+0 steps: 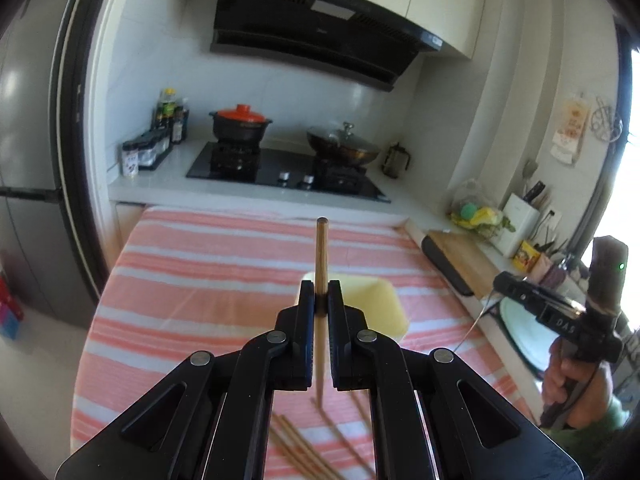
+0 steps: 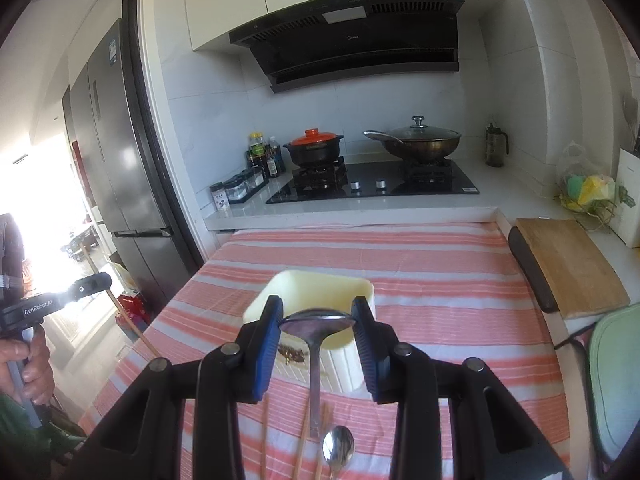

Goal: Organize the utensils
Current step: 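Lift the chopstick and spoon up over the white caddy with both tools, then lower the chopstick and spoon into the caddy and open both tools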

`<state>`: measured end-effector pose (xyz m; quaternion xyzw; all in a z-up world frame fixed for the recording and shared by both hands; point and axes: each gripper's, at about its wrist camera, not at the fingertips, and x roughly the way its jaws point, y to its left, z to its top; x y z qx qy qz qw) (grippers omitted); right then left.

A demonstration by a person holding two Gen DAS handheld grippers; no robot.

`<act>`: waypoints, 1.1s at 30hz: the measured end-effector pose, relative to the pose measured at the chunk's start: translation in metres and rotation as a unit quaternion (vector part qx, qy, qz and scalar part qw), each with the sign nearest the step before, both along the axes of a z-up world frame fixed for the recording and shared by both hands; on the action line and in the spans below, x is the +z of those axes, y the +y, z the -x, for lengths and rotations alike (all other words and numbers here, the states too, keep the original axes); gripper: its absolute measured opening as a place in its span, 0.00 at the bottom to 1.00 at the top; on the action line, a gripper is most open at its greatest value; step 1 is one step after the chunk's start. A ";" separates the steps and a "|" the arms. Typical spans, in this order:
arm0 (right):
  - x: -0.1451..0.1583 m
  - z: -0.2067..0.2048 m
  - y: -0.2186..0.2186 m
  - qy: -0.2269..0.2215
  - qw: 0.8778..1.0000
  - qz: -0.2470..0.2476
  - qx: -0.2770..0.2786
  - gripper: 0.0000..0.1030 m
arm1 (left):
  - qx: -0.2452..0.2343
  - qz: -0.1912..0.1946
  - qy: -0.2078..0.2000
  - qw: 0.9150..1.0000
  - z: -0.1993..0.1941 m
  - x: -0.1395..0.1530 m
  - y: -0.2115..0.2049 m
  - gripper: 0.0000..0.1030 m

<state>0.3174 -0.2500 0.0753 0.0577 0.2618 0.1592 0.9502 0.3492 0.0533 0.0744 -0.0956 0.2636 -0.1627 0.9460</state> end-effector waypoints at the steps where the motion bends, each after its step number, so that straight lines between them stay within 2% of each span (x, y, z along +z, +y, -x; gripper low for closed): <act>1: 0.008 -0.007 0.002 -0.005 1.000 -0.001 0.002 0.35 | -0.001 0.001 -0.012 1.000 -0.008 0.010 -0.005 0.04; 5: 0.032 -0.038 0.012 -0.030 1.000 0.005 0.006 0.35 | -0.005 0.004 -0.045 0.999 -0.040 0.033 -0.029 0.04; 8: 0.028 -0.063 0.019 -0.037 0.999 0.014 0.001 0.35 | -0.002 -0.010 -0.046 0.999 -0.065 0.023 -0.048 0.04; 11: 0.003 -0.087 0.022 -0.013 1.000 0.019 -0.001 0.35 | -0.002 -0.019 -0.011 1.000 -0.092 -0.005 -0.061 0.04; 19: -0.089 -0.138 0.012 0.111 0.993 0.019 -0.020 0.35 | 0.000 -0.041 0.101 0.994 -0.139 -0.096 -0.071 0.04; 23: -0.111 -0.152 0.005 0.141 0.989 0.017 -0.039 0.35 | 0.007 -0.051 0.115 0.992 -0.144 -0.115 -0.072 0.06; 24: -0.114 -0.155 0.003 0.149 0.988 0.015 -0.044 0.36 | 0.012 -0.053 0.118 0.992 -0.145 -0.116 -0.071 0.08; 25: -0.117 -0.157 0.001 0.152 0.987 0.012 -0.051 0.36 | 0.015 -0.052 0.122 0.991 -0.146 -0.118 -0.070 0.18; 26: -0.117 -0.157 -0.002 0.154 0.986 0.011 -0.057 0.39 | 0.016 -0.048 0.126 0.991 -0.146 -0.118 -0.067 0.35; 27: -0.115 -0.157 -0.004 0.153 0.986 0.009 -0.064 0.46 | 0.020 -0.042 0.125 0.991 -0.140 -0.116 -0.063 0.42; 28: -0.112 -0.154 -0.006 0.148 0.987 0.004 -0.067 0.47 | 0.023 -0.038 0.122 0.992 -0.136 -0.115 -0.059 0.54; 29: -0.106 -0.148 -0.010 0.142 0.988 -0.001 -0.067 0.47 | 0.024 -0.036 0.118 0.992 -0.128 -0.113 -0.054 0.59; 31: -0.095 -0.132 -0.016 0.130 0.989 0.001 -0.064 0.47 | 0.019 -0.040 0.116 0.992 -0.107 -0.109 -0.041 0.63; 33: -0.083 -0.103 -0.018 0.115 0.992 0.014 -0.055 0.49 | 0.019 -0.047 0.116 0.992 -0.079 -0.110 -0.026 0.71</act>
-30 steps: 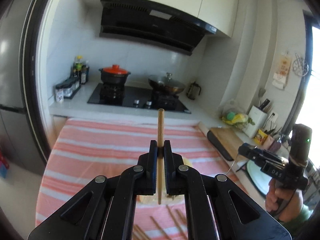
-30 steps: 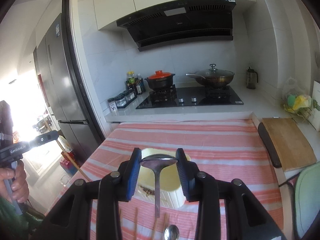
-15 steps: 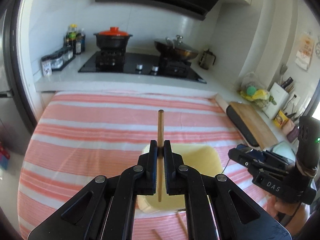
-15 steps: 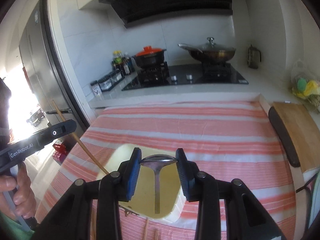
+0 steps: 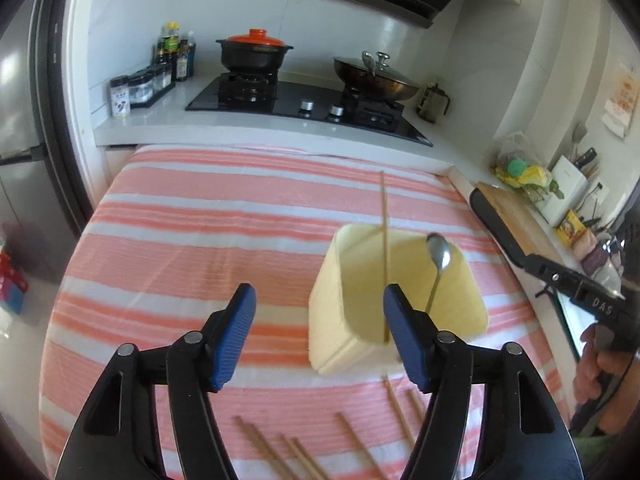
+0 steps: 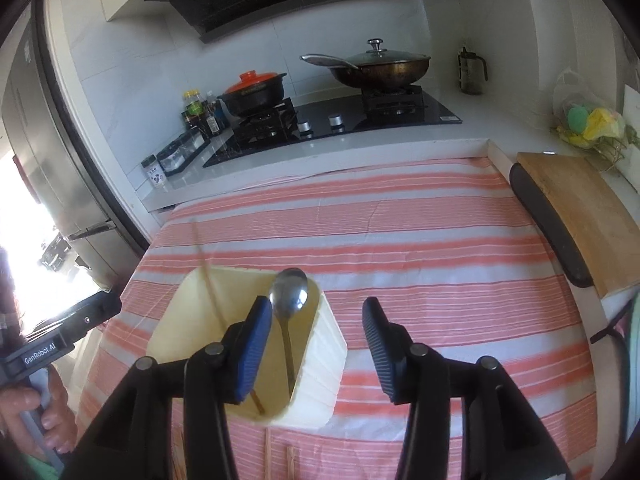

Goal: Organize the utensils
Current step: 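Lower the chopstick and spoon into the caddy and open both tools, then move both open tools back down toward the remaining chopsticks and spoon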

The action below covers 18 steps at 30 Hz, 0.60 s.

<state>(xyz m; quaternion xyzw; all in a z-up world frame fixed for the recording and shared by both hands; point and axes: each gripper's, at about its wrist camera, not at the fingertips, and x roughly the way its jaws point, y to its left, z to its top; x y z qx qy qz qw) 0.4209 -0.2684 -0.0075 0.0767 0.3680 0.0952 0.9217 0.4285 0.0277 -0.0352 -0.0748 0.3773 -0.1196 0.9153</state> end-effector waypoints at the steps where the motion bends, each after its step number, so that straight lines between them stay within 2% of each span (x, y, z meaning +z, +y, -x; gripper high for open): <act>1: 0.004 0.015 0.000 -0.006 1.000 0.007 0.006 0.51 | 0.001 -0.003 0.000 1.000 0.018 -0.002 0.006 0.78; 2: 0.006 0.034 0.000 -0.013 1.000 0.015 0.013 0.53 | 0.001 -0.006 0.004 1.000 0.036 -0.006 0.010 0.85; 3: 0.006 0.052 0.001 -0.018 0.999 0.022 0.019 0.55 | 0.003 -0.006 0.009 1.000 0.056 -0.012 0.014 0.88; 5: 0.000 0.092 0.005 -0.025 0.998 0.042 0.029 0.56 | 0.011 -0.004 0.023 1.000 0.097 -0.029 0.017 0.89; 9: -0.036 0.171 0.024 -0.029 0.996 0.080 0.034 0.56 | 0.038 -0.019 0.039 0.998 0.169 -0.059 0.004 0.89; 14: -0.064 0.236 0.044 -0.037 0.996 0.081 0.022 0.56 | 0.052 -0.056 0.015 0.997 0.219 -0.073 -0.021 0.89; 18: -0.064 0.265 0.050 -0.060 0.993 0.101 0.019 0.56 | 0.065 -0.070 0.003 0.995 0.239 -0.076 -0.028 0.89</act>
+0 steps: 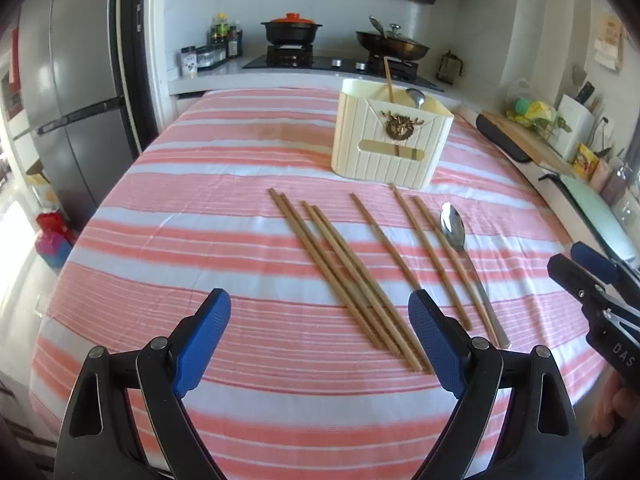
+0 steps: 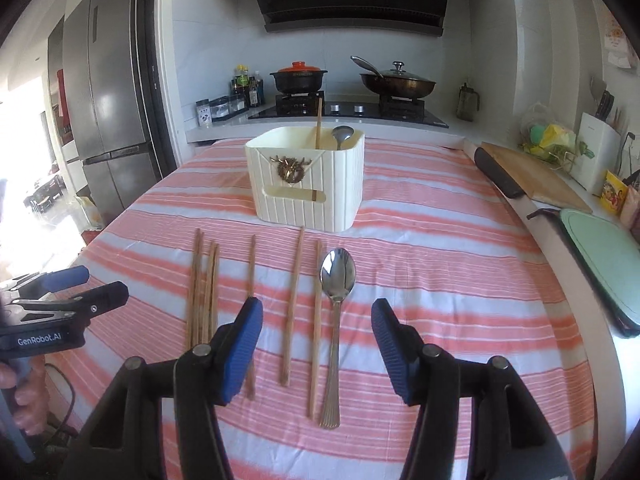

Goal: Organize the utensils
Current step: 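Move both open tools back down toward the remaining chopsticks and spoon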

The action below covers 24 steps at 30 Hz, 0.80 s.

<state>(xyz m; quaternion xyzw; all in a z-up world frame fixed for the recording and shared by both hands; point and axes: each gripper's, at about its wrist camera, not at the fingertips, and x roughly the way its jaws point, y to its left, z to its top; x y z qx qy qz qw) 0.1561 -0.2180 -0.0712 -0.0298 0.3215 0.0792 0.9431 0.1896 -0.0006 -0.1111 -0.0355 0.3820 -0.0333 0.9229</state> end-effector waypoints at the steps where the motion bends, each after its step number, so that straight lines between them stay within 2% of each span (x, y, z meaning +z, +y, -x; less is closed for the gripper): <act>1: 0.001 0.005 0.001 -0.005 1.000 0.006 -0.004 0.56 | 0.000 -0.002 -0.002 1.000 0.003 0.000 -0.001 0.89; 13: -0.002 0.035 -0.006 -0.018 0.999 0.010 -0.028 0.56 | -0.002 -0.065 -0.038 0.997 0.022 0.007 -0.026 0.91; 24: -0.003 0.038 -0.003 -0.016 1.000 0.011 -0.023 0.56 | 0.005 -0.085 -0.035 0.996 0.022 0.004 -0.031 0.92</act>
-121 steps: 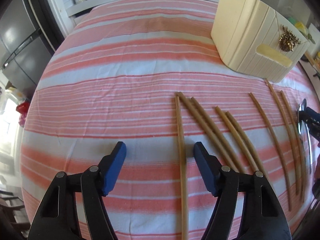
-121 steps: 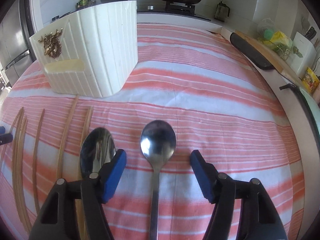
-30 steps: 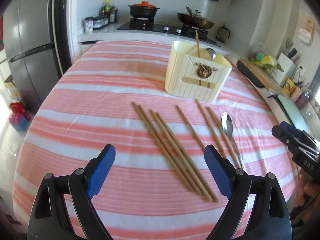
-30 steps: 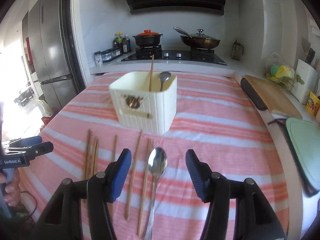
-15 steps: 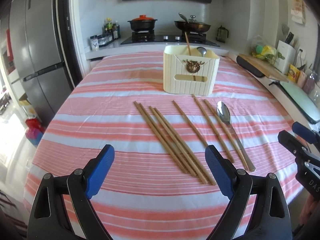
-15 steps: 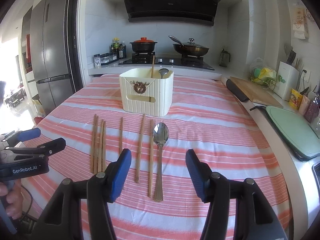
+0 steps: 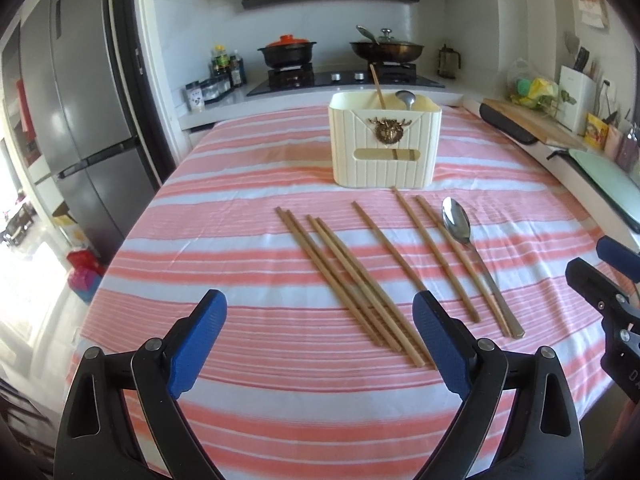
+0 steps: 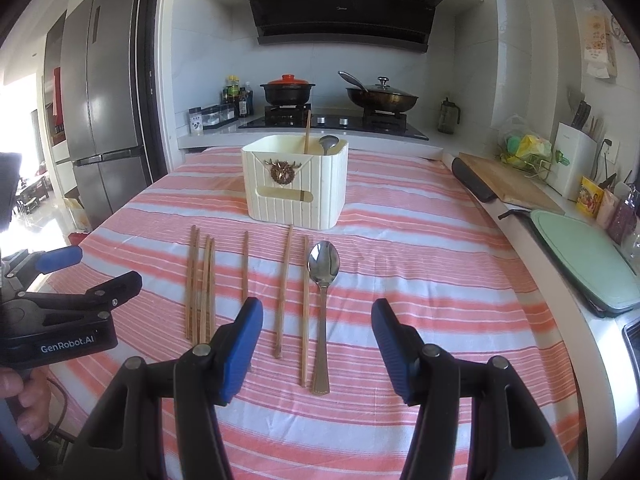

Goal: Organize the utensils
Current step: 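Move both open tools back down toward the remaining chopsticks and spoon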

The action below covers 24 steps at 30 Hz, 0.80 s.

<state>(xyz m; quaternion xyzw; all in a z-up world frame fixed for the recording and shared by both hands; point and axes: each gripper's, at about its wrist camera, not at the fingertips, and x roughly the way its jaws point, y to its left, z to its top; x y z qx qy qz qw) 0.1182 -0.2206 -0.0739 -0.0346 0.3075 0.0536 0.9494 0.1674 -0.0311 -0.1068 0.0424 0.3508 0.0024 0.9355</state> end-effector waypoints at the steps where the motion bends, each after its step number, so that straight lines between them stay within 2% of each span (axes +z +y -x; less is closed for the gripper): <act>1: -0.001 0.000 0.000 0.000 1.000 0.000 0.000 0.56 | 0.000 -0.002 0.000 1.000 0.000 0.000 -0.001 0.92; 4: -0.001 0.000 0.001 0.002 1.000 0.000 0.001 0.56 | -0.002 -0.001 0.004 1.000 -0.001 -0.002 0.000 0.93; 9: -0.002 0.000 0.001 0.003 1.000 0.000 -0.001 0.56 | 0.007 0.035 0.039 0.999 -0.010 -0.017 0.017 0.94; 14: -0.011 -0.001 -0.002 0.014 1.000 0.002 -0.006 0.56 | 0.030 0.085 0.094 0.991 -0.025 -0.046 0.041 0.94; 17: -0.017 -0.003 -0.003 0.025 1.000 0.000 -0.007 0.56 | 0.039 0.107 0.111 0.987 -0.038 -0.057 0.047 0.94; 24: -0.021 -0.002 -0.005 0.027 1.000 -0.003 -0.006 0.56 | 0.068 0.092 0.111 0.987 -0.075 -0.071 0.037 0.94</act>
